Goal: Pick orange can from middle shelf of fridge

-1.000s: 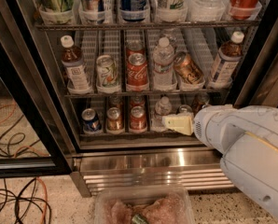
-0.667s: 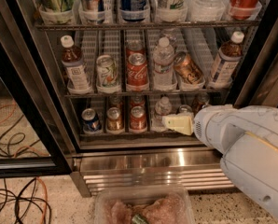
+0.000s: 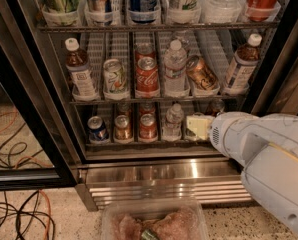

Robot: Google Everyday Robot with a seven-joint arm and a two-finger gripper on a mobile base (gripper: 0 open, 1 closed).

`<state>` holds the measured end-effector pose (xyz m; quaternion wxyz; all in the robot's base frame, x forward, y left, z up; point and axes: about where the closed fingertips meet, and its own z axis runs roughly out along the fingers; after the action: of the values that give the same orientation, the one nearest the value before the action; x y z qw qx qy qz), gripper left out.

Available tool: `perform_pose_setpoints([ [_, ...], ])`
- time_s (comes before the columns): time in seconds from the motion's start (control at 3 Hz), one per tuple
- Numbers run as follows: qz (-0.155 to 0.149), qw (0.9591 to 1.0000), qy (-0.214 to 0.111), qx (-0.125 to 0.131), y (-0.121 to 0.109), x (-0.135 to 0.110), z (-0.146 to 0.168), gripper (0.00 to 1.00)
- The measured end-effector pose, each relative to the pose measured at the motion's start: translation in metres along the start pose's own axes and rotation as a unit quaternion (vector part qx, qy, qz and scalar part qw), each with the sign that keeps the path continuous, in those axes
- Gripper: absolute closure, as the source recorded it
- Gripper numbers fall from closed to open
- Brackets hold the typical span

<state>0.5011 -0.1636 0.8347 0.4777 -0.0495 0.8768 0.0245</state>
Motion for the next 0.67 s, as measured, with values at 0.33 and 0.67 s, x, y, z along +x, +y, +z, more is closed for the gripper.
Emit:
perform_pose_setpoints([
  [0.33, 0.011, 0.9999, -0.005, -0.002, 0.0017, -0.0032, -0.0007, 0.35],
  [0.67, 0.013, 0.9999, -0.007, -0.003, 0.0038, -0.0029, -0.0004, 0.23],
])
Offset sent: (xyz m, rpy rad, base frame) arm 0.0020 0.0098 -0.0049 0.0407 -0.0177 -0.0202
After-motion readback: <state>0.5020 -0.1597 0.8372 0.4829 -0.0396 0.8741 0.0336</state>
